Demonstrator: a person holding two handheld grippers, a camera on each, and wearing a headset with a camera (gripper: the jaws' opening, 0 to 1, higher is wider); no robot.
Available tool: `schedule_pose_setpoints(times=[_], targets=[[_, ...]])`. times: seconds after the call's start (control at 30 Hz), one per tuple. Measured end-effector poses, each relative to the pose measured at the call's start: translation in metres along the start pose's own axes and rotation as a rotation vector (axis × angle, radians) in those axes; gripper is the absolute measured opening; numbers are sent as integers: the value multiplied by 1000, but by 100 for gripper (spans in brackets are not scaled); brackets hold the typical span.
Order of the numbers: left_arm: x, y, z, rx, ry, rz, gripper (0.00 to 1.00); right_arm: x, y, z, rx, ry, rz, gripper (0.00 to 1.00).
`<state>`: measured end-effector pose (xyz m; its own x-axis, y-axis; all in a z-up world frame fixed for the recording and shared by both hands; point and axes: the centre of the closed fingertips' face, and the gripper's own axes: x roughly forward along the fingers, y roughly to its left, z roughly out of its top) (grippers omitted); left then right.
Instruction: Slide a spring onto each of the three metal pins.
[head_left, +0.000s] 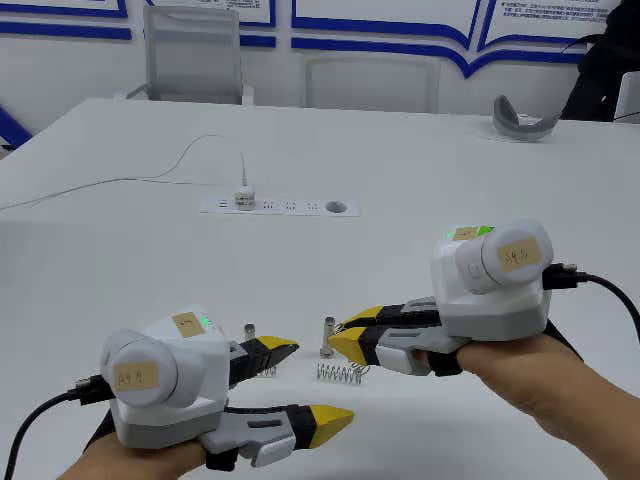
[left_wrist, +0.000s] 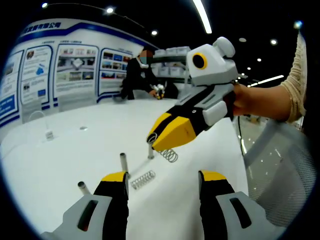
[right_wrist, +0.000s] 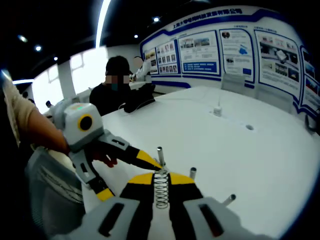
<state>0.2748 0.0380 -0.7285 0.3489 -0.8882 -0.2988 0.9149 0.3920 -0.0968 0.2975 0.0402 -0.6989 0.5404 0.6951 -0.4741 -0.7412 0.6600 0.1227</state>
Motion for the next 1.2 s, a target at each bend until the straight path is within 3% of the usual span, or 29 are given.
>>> schedule_pose_setpoints(times=[0.4,0.7,1.2], targets=[[7,-3,10,-53,-38,-5,46,1,11,6,39,-58,15,12],[5,1,19,-100,-72,2,28,3,18,10,29,-83,32,12],[3,5,19,-24,-72,20,14,1,17,12,19,-94,26,12]])
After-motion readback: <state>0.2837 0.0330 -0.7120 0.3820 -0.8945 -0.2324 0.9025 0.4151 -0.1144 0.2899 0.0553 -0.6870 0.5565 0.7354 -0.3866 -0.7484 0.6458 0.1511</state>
